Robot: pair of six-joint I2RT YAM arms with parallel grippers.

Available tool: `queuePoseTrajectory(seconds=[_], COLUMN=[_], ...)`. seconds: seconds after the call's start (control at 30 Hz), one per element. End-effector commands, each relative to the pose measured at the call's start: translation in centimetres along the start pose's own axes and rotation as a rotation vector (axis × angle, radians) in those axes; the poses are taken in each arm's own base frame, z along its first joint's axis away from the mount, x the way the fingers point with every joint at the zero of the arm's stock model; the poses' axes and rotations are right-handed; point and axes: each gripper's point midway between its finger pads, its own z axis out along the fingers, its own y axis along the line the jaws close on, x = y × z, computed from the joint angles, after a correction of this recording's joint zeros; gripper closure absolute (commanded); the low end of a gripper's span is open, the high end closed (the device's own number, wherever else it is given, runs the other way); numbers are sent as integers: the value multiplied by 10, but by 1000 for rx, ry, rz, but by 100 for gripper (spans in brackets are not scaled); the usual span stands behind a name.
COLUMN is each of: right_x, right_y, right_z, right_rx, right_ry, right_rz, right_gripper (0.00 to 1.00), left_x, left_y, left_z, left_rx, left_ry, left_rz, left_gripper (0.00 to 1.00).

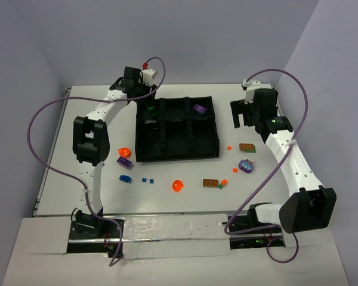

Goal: Sort the legos into containers by color

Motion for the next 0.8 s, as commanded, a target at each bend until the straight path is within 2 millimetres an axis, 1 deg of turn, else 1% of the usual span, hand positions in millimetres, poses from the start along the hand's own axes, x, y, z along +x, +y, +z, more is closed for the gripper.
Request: queuePoseTrajectory(seconds=[0.0,0.07,0.13,0.17,0.2,0.23,0.27,0.3,0.33,0.37,0.4,0.43,0.47,0.5,0.53,0.57,0.6,0.63,0.67,0.7,0.73,0.77], right_x=[-23,-24,-24,-24,-24,-24,-24,-24,-26,-26,-27,-27,-26,-24,-25,-23,-21,-19,-19,-17,-16,-14], right_y=[-6,-5,-4,-4,-3,-2,-2,-1,0,0,0,1,0,0,3,4,6,7,7,8,8,9], right_z=[-3,-2,-1,-1,0,0,0,0,-1,-1,-2,-2,-3,-3,-4,-4,-4,-4,-4,-4,-4,-3], right_rx=[18,13,9,5,0,-6,-7,-8,-13,-16,-17,-22,-22,-22,-39,-45,-51,-55,-57,-59,-60,-62], right_ry=[-61,-62,-62,-63,-61,-60,-58,-59,-65,-65,-67,-70,-71,-65,-70,-69,-70,-65,-66,-63,-59,-54], right_rz=[15,16,18,18,20,23,23,21,19,15,10,7,1,-4,-9,-10,-17,-18,-18,-18,-19,-20], right_gripper=[0,0,0,0,0,0,0,0,0,0,0,0,0,0,0,0,0,0,0,0,0,0], left_x=[-44,-55,-62,-68,-80,-92,-99,-105,-109,-110,-100,-91,-59,-25,-13,7,63,77,106,132,155,170], left_y=[8,9,8,7,7,7,7,7,3,3,11,0,9,-5,3,5,4,7,4,5,0,-5], left_z=[-9,-18,-24,-29,-38,-51,-62,-74,-87,-103,-129,-143,-164,-174,-191,-203,-218,-232,-238,-253,-258,-262], left_rx=[-41,-49,-47,-45,-46,-49,-49,-40,4,25,40,142,186,329,331,365,455,474,523,537,564,577], left_ry=[-113,-140,-151,-164,-186,-208,-222,-233,-247,-257,-246,-249,-193,-162,-145,-122,-49,-37,0,23,46,57], left_rz=[30,40,46,49,56,62,66,65,78,93,98,173,268,311,373,419,470,532,546,624,660,689], left_gripper=[31,22,17,15,14,14,16,19,23,23,23,23,23,23,24,24,25,25,25,24,24,24])
